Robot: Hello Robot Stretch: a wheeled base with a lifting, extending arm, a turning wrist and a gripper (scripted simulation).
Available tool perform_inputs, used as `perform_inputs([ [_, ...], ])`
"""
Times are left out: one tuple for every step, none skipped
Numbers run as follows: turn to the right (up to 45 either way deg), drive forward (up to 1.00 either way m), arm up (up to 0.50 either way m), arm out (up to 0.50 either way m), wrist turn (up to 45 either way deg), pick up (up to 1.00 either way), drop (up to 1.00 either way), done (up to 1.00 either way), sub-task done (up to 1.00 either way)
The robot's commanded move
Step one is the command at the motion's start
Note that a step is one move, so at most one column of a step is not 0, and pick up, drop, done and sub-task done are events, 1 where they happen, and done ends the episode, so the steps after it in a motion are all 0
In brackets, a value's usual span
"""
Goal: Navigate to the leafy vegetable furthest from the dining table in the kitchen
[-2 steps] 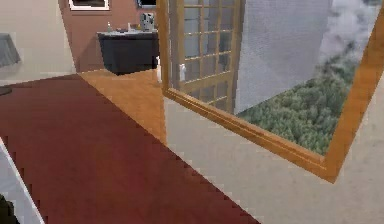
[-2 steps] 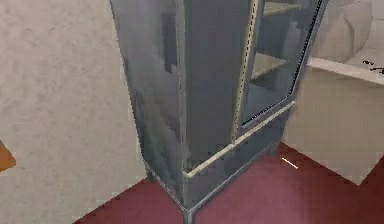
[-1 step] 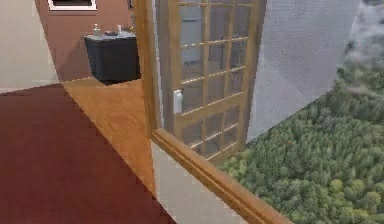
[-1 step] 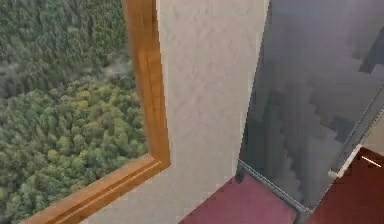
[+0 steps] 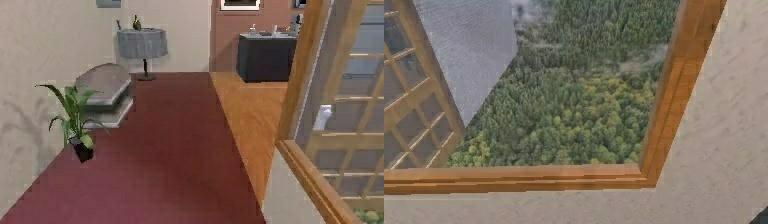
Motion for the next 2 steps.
perform_inputs([
  [0.0,1.00,0.00,0.00,0.0,0.00,0.00,0.00,0.00],
  [-9.0,0.00,0.00,0.00,0.0,0.00,0.00,0.00,0.00],
])
